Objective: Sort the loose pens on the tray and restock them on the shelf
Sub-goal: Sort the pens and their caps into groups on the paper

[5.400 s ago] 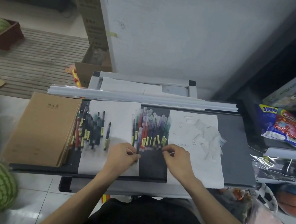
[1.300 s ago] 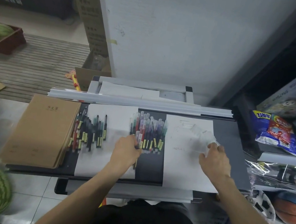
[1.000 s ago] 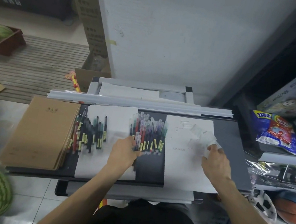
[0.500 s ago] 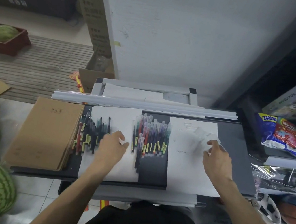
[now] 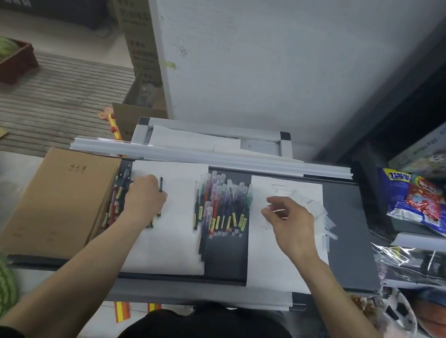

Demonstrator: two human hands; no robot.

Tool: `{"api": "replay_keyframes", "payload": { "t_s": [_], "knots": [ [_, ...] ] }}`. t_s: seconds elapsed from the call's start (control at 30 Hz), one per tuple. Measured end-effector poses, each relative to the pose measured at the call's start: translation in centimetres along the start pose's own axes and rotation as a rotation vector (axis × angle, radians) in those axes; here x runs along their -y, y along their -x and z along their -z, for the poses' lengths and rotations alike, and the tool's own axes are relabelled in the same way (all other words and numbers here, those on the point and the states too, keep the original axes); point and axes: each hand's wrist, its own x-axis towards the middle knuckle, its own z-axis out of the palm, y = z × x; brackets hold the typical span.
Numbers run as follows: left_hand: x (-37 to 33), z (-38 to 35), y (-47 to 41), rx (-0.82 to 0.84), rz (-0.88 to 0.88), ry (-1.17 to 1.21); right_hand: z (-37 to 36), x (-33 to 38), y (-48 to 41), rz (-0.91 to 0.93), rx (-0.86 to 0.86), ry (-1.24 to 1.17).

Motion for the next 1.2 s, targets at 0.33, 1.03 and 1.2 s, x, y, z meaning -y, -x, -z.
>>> {"api": "replay_keyframes", "payload": {
  "t_s": [0.33,1.03,1.2],
  "knots": [
    [-3.1,1.3,4.4,-0.040,-0.091,-0.089,0.6,3.7,2.4,-0.161,0.147,-0.726],
    [-6.9,7.4,15.7,0.187,-0.680,0.536,2.1,8.9,4.7,-0.137,0.155,-0.944],
    [-6.9,7.5,16.0,0.170,-0.678,0.537,2.6,8.9,4.8,-0.084,0.142,-0.872]
  ]
}}
